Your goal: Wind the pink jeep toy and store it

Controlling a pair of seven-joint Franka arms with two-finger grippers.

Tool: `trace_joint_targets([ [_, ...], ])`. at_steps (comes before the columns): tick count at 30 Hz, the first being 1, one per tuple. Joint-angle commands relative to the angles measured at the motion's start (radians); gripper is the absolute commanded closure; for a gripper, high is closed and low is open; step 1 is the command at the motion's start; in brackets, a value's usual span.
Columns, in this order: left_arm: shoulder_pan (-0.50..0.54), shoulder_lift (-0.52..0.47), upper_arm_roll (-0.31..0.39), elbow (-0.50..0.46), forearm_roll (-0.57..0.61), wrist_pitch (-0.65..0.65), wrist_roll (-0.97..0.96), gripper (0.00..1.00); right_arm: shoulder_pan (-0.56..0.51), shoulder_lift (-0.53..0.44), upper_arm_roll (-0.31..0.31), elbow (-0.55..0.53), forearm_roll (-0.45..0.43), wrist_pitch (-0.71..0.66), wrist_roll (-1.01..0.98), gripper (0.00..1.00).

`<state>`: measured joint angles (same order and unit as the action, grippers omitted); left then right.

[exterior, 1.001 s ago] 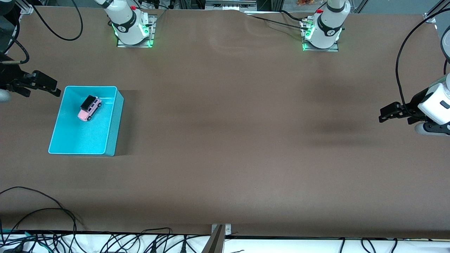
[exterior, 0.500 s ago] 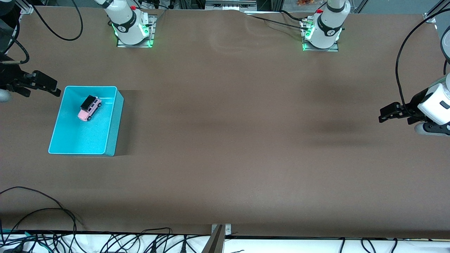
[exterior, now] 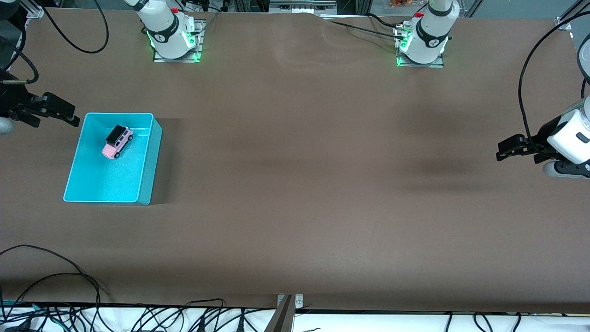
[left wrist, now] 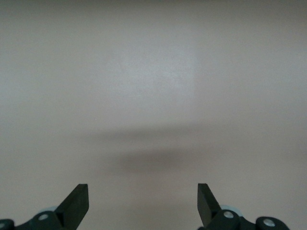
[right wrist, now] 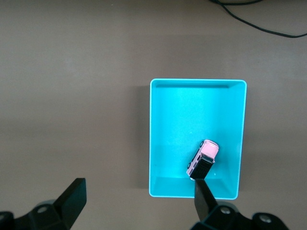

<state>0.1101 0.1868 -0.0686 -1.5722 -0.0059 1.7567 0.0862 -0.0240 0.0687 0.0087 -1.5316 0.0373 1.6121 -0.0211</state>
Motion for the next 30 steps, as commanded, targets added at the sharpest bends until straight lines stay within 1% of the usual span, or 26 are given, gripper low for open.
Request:
trace_joint_targets([
  [1,-0.003,-0.004,0.003,-0.002,-0.016,-0.005,0.020,0.00,-0.004,-0.001,0.002,0.019,-0.005,-0.023,-0.003,0.00],
  [17,0.005,-0.004,0.004,0.001,-0.029,-0.005,0.026,0.00,-0.002,-0.001,0.005,0.019,-0.007,-0.023,-0.003,0.00],
  [30,0.005,-0.030,0.003,-0.012,-0.028,-0.020,0.035,0.00,-0.002,0.000,0.005,0.019,-0.005,-0.021,-0.002,0.00],
])
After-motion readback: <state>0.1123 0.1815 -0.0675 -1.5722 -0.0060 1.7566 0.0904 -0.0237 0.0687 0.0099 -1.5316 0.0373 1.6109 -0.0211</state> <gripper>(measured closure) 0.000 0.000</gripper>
